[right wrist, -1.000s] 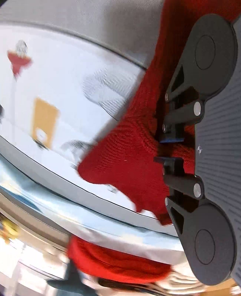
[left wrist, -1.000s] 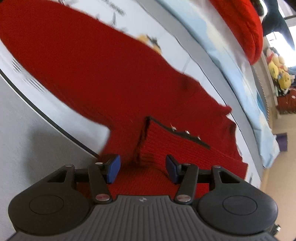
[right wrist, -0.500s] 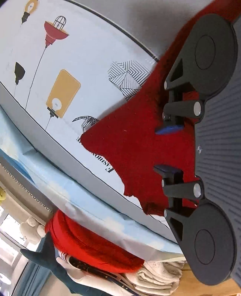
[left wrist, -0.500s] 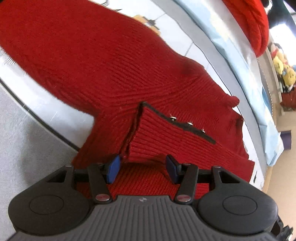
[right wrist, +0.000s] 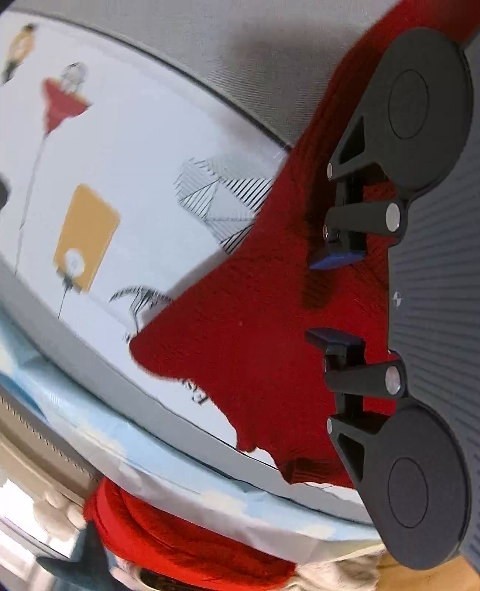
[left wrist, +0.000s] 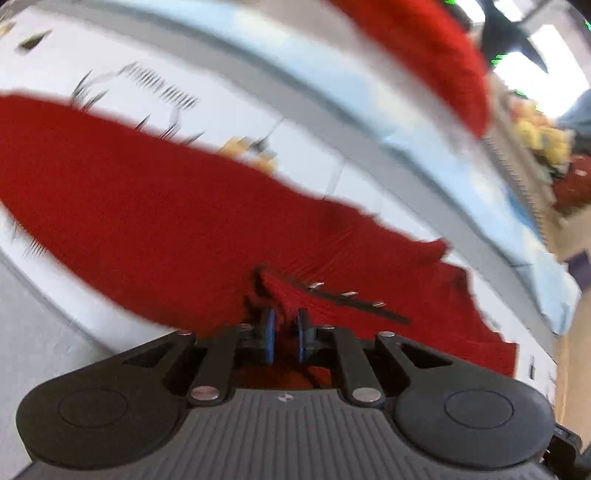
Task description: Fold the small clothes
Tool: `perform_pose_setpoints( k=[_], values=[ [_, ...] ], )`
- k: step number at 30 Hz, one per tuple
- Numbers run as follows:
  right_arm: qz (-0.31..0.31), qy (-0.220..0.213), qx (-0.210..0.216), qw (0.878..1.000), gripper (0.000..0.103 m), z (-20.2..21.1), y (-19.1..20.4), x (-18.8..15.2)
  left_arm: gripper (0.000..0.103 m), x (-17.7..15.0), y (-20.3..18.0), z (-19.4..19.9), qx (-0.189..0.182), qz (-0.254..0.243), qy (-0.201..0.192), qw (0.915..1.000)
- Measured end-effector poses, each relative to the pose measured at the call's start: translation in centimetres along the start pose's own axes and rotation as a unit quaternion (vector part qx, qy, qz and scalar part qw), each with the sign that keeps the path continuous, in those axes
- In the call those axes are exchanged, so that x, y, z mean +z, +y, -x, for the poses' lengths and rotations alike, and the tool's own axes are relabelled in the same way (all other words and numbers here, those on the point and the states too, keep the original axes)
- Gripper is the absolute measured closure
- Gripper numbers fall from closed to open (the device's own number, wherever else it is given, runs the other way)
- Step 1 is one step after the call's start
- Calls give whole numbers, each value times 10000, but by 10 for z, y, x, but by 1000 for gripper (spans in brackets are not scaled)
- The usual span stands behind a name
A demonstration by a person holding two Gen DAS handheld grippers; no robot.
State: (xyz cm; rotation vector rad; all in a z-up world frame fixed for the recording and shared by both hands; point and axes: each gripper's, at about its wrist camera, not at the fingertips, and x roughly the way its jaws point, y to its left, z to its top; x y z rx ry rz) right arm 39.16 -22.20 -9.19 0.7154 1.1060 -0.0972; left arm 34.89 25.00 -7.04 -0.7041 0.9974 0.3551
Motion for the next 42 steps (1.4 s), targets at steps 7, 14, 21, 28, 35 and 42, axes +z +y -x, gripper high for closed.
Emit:
perform_pose_setpoints(
  k=[7, 14, 21, 28, 35, 42],
  values=[
    [-338, -107, -298, 9989, 93, -9, -21, 8, 88, 7, -3, 9, 102, -195, -249, 9994],
    [933, -589, -175, 9937, 57, 4, 31, 0, 85, 23, 32, 23, 344, 276, -411, 9982],
    [242, -43, -409, 9989, 56, -17, 9, 0, 69, 56, 92, 38, 779, 773, -686, 9916],
    [569, 14, -118, 9983, 54, -3, 35, -9, 65, 83, 192, 42, 792, 1936, -700, 9754],
    [765, 195, -38, 9969, 54, -2, 42, -13, 59, 88, 273, 33, 452, 3097, -621, 9477],
    [793, 235, -37, 9966, 54, -1, 43, -15, 90, 92, 271, 24, 379, 2926, -798, 9522]
  ],
)
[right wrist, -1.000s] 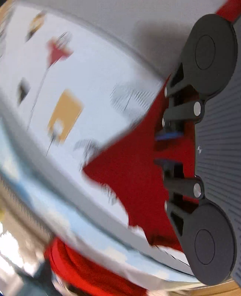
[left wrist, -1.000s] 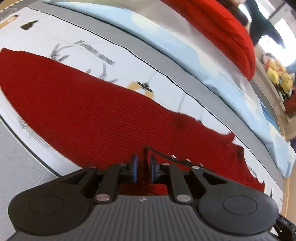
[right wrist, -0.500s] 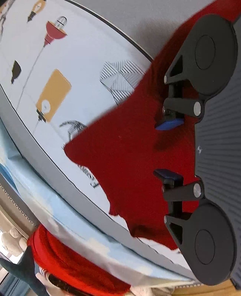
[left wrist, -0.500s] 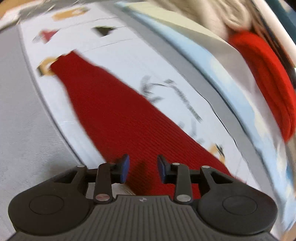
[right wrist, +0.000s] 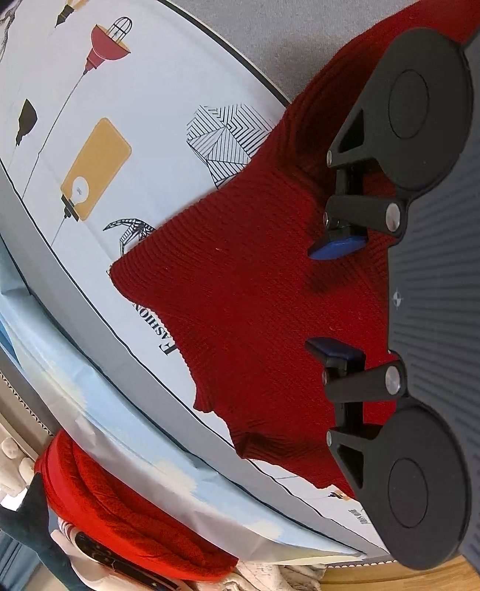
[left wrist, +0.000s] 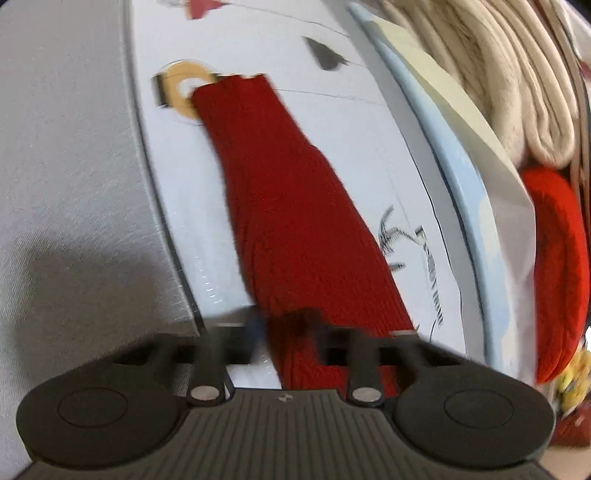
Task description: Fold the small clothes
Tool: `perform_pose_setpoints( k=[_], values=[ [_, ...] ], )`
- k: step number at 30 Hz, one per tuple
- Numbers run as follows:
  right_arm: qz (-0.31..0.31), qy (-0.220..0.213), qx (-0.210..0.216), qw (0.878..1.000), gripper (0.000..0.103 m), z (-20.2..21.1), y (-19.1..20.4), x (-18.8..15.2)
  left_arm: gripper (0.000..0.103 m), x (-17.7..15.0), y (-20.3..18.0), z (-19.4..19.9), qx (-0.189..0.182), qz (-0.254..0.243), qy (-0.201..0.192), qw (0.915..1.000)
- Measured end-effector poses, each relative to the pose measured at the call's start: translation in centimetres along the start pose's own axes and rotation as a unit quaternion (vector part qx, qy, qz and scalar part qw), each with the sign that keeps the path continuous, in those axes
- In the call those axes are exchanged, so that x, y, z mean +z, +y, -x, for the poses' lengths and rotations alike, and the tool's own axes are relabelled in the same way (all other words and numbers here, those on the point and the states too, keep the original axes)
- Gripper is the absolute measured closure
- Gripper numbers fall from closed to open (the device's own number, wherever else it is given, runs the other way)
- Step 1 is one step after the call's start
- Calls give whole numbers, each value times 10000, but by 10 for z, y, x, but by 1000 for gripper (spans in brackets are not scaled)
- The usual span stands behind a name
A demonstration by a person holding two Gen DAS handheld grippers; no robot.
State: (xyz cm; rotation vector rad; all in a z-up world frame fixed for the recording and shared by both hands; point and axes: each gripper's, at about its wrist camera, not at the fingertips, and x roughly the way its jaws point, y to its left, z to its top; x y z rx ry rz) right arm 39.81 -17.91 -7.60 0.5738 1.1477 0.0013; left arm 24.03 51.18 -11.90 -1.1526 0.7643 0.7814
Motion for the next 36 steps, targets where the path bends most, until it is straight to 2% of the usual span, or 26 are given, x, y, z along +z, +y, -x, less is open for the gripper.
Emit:
perform_pose_setpoints(
  k=[2, 3, 4, 6, 8, 10, 12, 13, 16, 17, 18, 19, 21, 22, 23, 25, 26, 28, 32, 36],
  values=[
    [49, 16, 17, 10000, 54, 0, 2, -1, 91, -9, -25, 12, 191, -512, -346, 9979],
    [94, 24, 24, 10000, 54, 0, 3, -1, 92, -16, -41, 22, 219, -863, -529, 9946],
    [147, 26, 24, 9999, 54, 1, 5, -2, 92, -25, -65, 37, 145, -1355, -753, 9878],
    [274, 15, 13, 9996, 54, 2, 8, -2, 93, -50, -109, 70, -388, -2174, -1062, 9695],
    [358, -11, 23, 9994, 54, 4, 11, -3, 94, -89, -148, 99, -988, -2873, -1179, 9454],
    [409, -18, 54, 9991, 54, 5, 13, -3, 94, -140, -175, 119, -1592, -3430, -908, 9213],
    [437, -60, 73, 9990, 55, 8, 14, -4, 93, -193, -193, 131, -2141, -3905, -454, 8942],
    [442, -100, 68, 9990, 55, 9, 14, -5, 93, -222, -202, 132, -2406, -4183, -72, 8758],
    [397, -217, 31, 9990, 55, 13, 11, -5, 90, -277, -218, 124, -2934, -4630, 1023, 8301],
    [368, -230, 24, 9991, 55, 14, 10, -5, 89, -284, -221, 122, -2935, -4728, 1108, 8234],
    [345, -236, 22, 9991, 55, 15, 9, -5, 89, -287, -222, 121, -2851, -4772, 1072, 8244],
    [324, -239, 22, 9992, 55, 15, 8, -4, 89, -281, -224, 116, -2696, -4721, 1035, 8329],
    [285, -225, 46, 9993, 55, 16, 6, -3, 89, -265, -221, 104, -2403, -4427, 1055, 8574],
    [269, -223, 59, 9994, 55, 16, 5, -3, 89, -253, -219, 97, -2148, -4247, 1011, 8737],
    [265, -218, 67, 9994, 55, 15, 5, -3, 89, -244, -216, 92, -1922, -4127, 925, 8855],
    [265, -177, 72, 9995, 55, 13, 5, -3, 89, -226, -212, 79, -1422, -3979, 814, 9027],
    [239, -145, 83, 9996, 55, 11, 4, -3, 89, -218, -209, 75, -1176, -3933, 810, 9083],
    [126, -76, 169, 9997, 55, 7, 3, -3, 89, -209, -209, 63, -874, -3862, 840, 9144],
    [16, -54, 402, 9992, 55, 2, 9, -5, 89, -213, -207, 53, -916, -3869, 1098, 9110],
    [122, -34, 770, 9970, 55, -2, 25, -9, 79, -218, -201, 49, -738, -3756, 1140, 9168]
  ],
)
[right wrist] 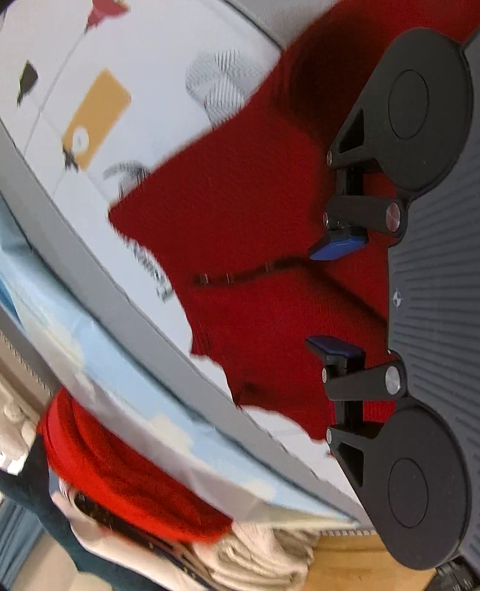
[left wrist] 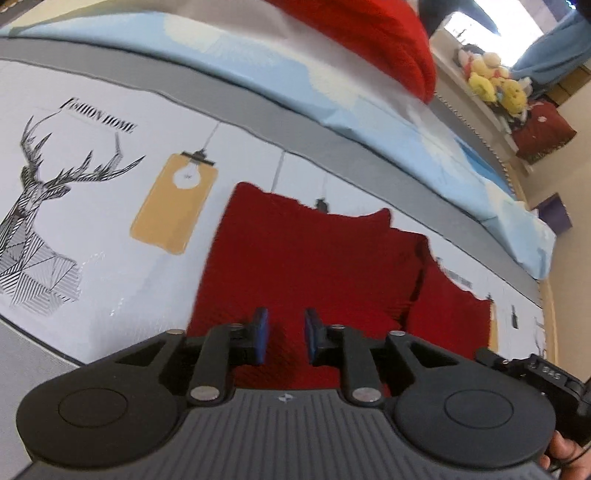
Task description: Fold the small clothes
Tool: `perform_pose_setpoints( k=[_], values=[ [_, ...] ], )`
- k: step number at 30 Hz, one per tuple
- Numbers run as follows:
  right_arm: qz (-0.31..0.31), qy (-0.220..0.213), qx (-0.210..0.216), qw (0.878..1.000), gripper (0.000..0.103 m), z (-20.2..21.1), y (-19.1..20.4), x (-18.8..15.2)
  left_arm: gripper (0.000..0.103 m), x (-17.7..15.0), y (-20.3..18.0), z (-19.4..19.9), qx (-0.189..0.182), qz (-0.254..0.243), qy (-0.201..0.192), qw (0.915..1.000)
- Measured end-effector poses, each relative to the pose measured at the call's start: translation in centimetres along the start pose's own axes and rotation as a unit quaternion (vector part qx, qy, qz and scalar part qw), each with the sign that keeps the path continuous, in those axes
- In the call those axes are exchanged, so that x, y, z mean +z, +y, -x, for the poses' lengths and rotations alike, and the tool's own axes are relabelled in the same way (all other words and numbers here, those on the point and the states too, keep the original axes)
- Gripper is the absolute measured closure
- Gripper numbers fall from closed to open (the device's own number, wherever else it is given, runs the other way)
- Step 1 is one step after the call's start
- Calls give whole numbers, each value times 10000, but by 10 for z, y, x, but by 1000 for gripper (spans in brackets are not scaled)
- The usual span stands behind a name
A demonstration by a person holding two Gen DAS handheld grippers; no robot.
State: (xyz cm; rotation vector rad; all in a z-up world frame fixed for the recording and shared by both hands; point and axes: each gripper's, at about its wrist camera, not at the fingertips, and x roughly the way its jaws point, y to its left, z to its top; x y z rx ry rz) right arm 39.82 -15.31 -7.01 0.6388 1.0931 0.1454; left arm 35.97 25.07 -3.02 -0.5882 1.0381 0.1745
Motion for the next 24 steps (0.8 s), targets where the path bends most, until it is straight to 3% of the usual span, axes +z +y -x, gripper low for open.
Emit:
perform_pose_setpoints(
  k=[6, 7, 9, 14, 16, 21, 24],
  values=[
    [502, 85, 314, 9982, 53, -17, 28, -10, 75, 6, 16, 11, 105, 272, -57, 9996],
    [618, 96, 329, 9975, 51, -20, 33, -13, 75, 8, 18, 13, 97, 279, -66, 9995],
    [838, 86, 343, 9959, 38, -27, 43, -20, 75, 9, 20, 16, 84, 274, -64, 9996],
    [1533, 148, 352, 9874, 32, -50, 71, -40, 75, 9, 21, 22, 27, 216, -15, 9998],
    [1914, 200, 164, 9812, 32, -62, 81, -51, 75, 9, 21, 24, 13, 194, -17, 9998],
    [2802, 28, -797, 9566, 44, -75, 92, -73, 75, 11, 21, 27, -31, 237, -23, 9997],
    [2598, -97, -995, 9605, 55, -66, 87, -70, 75, 12, 22, 28, -46, 255, -23, 9997]
  ],
)
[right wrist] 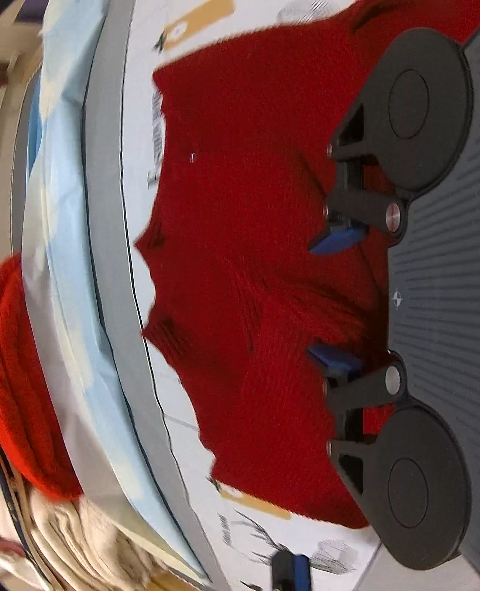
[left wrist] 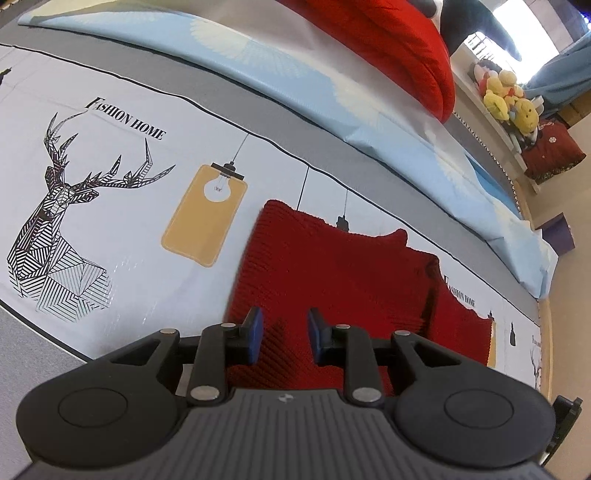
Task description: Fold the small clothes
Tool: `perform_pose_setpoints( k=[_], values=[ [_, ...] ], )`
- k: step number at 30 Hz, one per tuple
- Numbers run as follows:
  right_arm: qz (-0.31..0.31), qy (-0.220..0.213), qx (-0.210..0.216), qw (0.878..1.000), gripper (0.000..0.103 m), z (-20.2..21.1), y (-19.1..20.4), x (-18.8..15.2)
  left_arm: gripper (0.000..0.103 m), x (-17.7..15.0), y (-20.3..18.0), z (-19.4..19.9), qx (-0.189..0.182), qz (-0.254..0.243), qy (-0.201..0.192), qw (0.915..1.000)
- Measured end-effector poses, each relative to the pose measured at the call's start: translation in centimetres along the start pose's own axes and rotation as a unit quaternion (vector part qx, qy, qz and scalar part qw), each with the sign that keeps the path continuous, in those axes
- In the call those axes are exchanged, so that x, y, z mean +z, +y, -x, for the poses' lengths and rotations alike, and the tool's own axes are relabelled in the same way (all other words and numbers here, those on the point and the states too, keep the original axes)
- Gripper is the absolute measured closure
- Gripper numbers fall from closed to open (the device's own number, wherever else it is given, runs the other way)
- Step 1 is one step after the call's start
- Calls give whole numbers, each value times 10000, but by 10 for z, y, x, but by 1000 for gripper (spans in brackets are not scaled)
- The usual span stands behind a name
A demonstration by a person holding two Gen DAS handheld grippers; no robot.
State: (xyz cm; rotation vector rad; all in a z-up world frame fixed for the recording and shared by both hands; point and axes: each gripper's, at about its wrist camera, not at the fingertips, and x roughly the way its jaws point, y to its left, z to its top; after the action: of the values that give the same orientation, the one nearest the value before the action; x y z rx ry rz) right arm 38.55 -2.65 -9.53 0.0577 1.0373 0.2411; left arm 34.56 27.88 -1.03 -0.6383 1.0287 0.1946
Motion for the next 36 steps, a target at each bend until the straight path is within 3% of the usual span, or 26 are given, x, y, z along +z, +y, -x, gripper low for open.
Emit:
perform_pose_setpoints(
  k=[4, 10, 12, 14, 16, 19, 23, 26, 29, 31, 34, 35, 36],
  values=[
    [-442, -111, -437, 9980, 57, 12, -28, 3, 75, -1, -1, 1, 17, -17, -2, 10000],
    [-1417, -68, -319, 9894, 61, 18, -74, 5, 72, -1, 0, -1, 74, -2, 4, 10000],
    [-1694, -259, -273, 9848, 78, 26, -87, 7, 72, -1, -2, -2, 60, -15, 12, 10000],
    [-1896, -470, -249, 9804, 79, 33, -100, 12, 72, -2, -3, -4, 62, -16, 36, 10000],
    [-2194, -591, -8, 9738, 79, 35, -115, 16, 72, -3, -4, -6, 38, -9, 67, 10000],
    [-2625, -425, 659, 9618, 75, 28, -130, 22, 72, -4, -5, -9, 32, -28, 89, 10000],
    [-2234, -522, 1189, 9660, 56, 32, -105, 26, 72, -4, -3, -10, 27, 19, 108, 9999],
    [-1810, -402, 1461, 9717, 48, 26, -78, 29, 72, -4, -2, -9, 18, 27, 113, 9999],
    [-1450, -314, 1313, 9802, 39, 14, -54, 27, 72, -4, 0, -8, 6, 27, 125, 9999],
    [-1109, -149, 973, 9889, 39, 2, -41, 23, 72, -3, 2, -7, -7, 38, 126, 9999],
    [-584, -26, 391, 9975, 59, -9, -31, 16, 72, 0, 5, -4, -19, 76, 120, 9999],
    [-550, -86, 331, 9979, 79, -6, -30, 13, 72, 0, 5, -4, -25, 86, 118, 9999],
    [-569, -176, 338, 9977, 92, -2, -32, 13, 72, 1, 5, -3, -33, 94, 115, 9999]
  ],
)
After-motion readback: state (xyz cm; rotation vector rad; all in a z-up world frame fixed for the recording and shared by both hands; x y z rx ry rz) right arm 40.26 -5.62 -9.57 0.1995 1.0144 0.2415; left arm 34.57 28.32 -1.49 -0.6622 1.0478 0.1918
